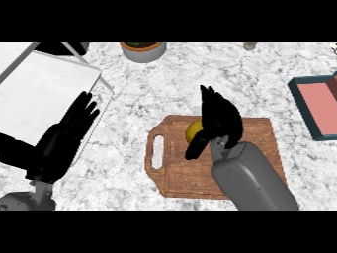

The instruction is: Pick the lemon from the cutting board and place it in the cardboard box

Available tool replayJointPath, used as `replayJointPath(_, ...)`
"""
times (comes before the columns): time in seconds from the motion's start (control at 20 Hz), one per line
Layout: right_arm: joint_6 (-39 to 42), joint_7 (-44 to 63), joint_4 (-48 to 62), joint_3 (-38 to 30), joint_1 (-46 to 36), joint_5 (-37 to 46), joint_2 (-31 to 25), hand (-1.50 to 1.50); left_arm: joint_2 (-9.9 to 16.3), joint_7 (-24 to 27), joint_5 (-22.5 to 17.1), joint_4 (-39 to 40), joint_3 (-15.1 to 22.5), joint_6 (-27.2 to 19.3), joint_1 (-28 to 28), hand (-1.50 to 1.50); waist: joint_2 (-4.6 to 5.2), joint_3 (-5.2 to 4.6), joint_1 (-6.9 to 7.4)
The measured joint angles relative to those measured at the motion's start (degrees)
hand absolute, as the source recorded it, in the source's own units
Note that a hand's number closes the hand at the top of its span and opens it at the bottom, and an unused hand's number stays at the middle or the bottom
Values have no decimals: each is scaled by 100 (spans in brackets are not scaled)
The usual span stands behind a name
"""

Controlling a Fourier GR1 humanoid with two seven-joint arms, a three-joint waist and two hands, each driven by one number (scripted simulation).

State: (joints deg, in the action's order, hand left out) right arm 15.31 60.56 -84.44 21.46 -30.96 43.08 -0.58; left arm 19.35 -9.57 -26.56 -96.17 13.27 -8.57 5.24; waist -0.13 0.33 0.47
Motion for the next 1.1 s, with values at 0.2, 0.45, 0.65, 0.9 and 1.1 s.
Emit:
replayJointPath(0.2, -5, 8, 264, -53, -110, -42, 6, -150, -4, -28, 64, 1, 24, -111, 23, 0, 6, -5, 12)
replayJointPath(0.45, -21, 28, 569, -110, -219, -38, 7, -150, 24, -53, 6, -1, 36, -90, 27, 0, 5, -4, 12)
replayJointPath(0.65, -21, -1, 801, -176, -308, -48, 8, -150, 34, 40, -8, 9, 39, -35, 10, 0, 3, 4, 7)
replayJointPath(0.9, -54, -48, 913, -103, -180, -45, 12, -150, 44, 28, -23, -8, 42, -93, 2, 0, 1, -2, -6)
replayJointPath(1.1, -68, -79, 1092, -48, -170, -86, 14, -150, 64, 33, -75, 3, 57, -50, 13, 0, 3, 4, 6)
